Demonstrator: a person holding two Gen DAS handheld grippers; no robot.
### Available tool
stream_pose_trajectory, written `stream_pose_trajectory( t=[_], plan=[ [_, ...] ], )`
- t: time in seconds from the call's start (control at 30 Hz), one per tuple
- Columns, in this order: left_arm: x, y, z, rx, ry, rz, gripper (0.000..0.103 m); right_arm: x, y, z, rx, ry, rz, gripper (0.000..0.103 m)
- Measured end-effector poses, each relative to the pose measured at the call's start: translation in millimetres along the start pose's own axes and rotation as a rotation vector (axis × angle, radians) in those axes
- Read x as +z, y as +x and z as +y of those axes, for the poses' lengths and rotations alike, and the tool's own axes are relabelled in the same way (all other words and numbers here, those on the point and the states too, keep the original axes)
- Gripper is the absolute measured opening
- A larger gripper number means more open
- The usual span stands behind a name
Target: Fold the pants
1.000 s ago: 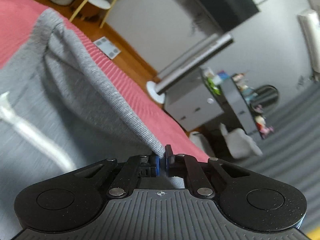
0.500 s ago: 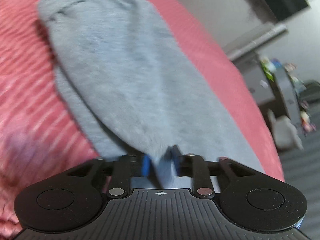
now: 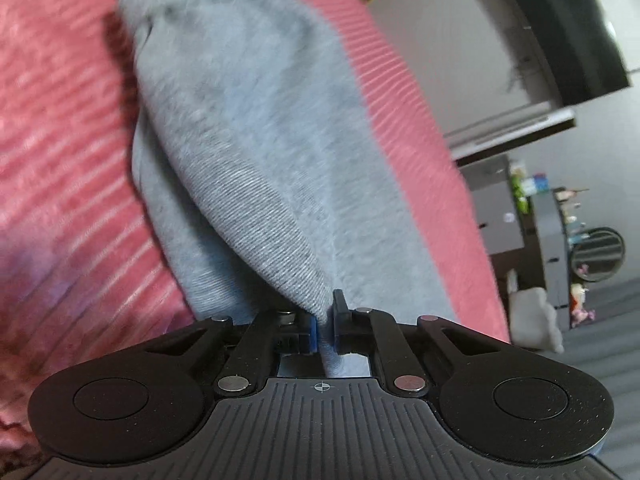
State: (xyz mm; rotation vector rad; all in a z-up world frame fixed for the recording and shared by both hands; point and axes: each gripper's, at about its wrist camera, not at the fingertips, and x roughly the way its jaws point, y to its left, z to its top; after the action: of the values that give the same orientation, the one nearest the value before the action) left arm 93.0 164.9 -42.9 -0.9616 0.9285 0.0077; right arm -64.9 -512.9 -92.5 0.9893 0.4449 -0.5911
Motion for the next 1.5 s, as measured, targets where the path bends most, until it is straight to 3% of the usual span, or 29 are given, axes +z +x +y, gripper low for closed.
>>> stream_pose_trajectory(
  t=[0.1, 0.27, 0.33, 0.37, 0.4, 0.47, 0.5, 0.57, 0.6, 0.63, 0.7, 0.77, 0.87, 0.93, 1.0, 1.03, 1.1, 1.17, 1.27, 1.3, 1.4, 1.5],
  plan=[
    [-1, -14, -10, 0.019, 0.078, -0.005, 0.008, 6, -21, 10, 0.001, -0.083, -0.054, 0.004],
    [-10, -8, -22, 0.189, 0.212, 0.030, 0.010, -2, -12, -7, -0.107, -0.131, -0.010, 0.005],
    [-13, -7, -24, 0.265, 0.203, 0.018, 0.017, -5, -8, -19, -0.162, -0.120, 0.022, 0.005],
    [-13, -10, -27, 0.303, 0.189, -0.008, 0.024, -5, -10, -23, -0.192, -0.119, 0.016, 0.005],
    [-14, -15, -30, 0.340, 0.182, -0.044, 0.027, -4, -15, -25, -0.233, -0.120, 0.004, 0.013],
    [-19, -27, -49, 0.414, 0.238, -0.192, 0.031, 0, -28, -21, -0.297, -0.138, -0.059, 0.023],
    [-23, -30, -59, 0.425, 0.278, -0.242, 0.041, 1, -33, -15, -0.320, -0.159, -0.092, 0.030],
    [-36, -30, -88, 0.409, 0.369, -0.341, 0.059, 0, -45, 8, -0.398, -0.212, -0.203, 0.042],
    [-45, -25, -104, 0.349, 0.423, -0.373, 0.067, -4, -49, 22, -0.402, -0.225, -0.242, 0.050],
    [-55, -16, -119, 0.272, 0.483, -0.377, 0.071, -9, -50, 37, -0.355, -0.236, -0.269, 0.058],
    [-73, 8, -140, 0.146, 0.564, -0.312, 0.078, -25, -41, 65, -0.151, -0.237, -0.226, 0.063],
    [-91, 46, -158, 0.053, 0.591, -0.233, 0.078, -51, -12, 94, 0.126, -0.212, -0.017, 0.071],
    [-116, 101, -176, -0.011, 0.599, -0.164, 0.078, -120, 55, 145, 0.420, -0.171, 0.435, 0.071],
    [-121, 133, -181, 0.020, 0.628, -0.137, 0.076, -155, 83, 164, 0.477, -0.154, 0.588, 0.071],
    [-118, 157, -179, 0.094, 0.663, -0.108, 0.070, -169, 109, 172, 0.481, -0.163, 0.668, 0.071],
    [-114, 167, -176, 0.143, 0.685, -0.106, 0.067, -167, 122, 170, 0.488, -0.156, 0.689, 0.066],
    [-95, 179, -166, 0.174, 0.720, -0.131, 0.065, -145, 139, 152, 0.518, -0.038, 0.710, 0.055],
    [-79, 177, -158, 0.180, 0.742, -0.171, 0.062, -110, 145, 129, 0.513, 0.031, 0.629, 0.052],
    [-59, 174, -147, 0.245, 0.751, -0.252, 0.063, -55, 153, 88, 0.478, 0.083, 0.497, 0.034],
    [-52, 173, -141, 0.314, 0.733, -0.282, 0.069, -36, 153, 71, 0.441, 0.093, 0.442, 0.030],
    [-30, 165, -124, 0.413, 0.633, -0.344, 0.071, 11, 148, 26, 0.327, 0.151, 0.310, 0.015],
    [-22, 156, -123, 0.540, 0.575, -0.371, 0.074, 44, 118, 3, 0.159, 0.130, 0.144, 0.015]
  ],
)
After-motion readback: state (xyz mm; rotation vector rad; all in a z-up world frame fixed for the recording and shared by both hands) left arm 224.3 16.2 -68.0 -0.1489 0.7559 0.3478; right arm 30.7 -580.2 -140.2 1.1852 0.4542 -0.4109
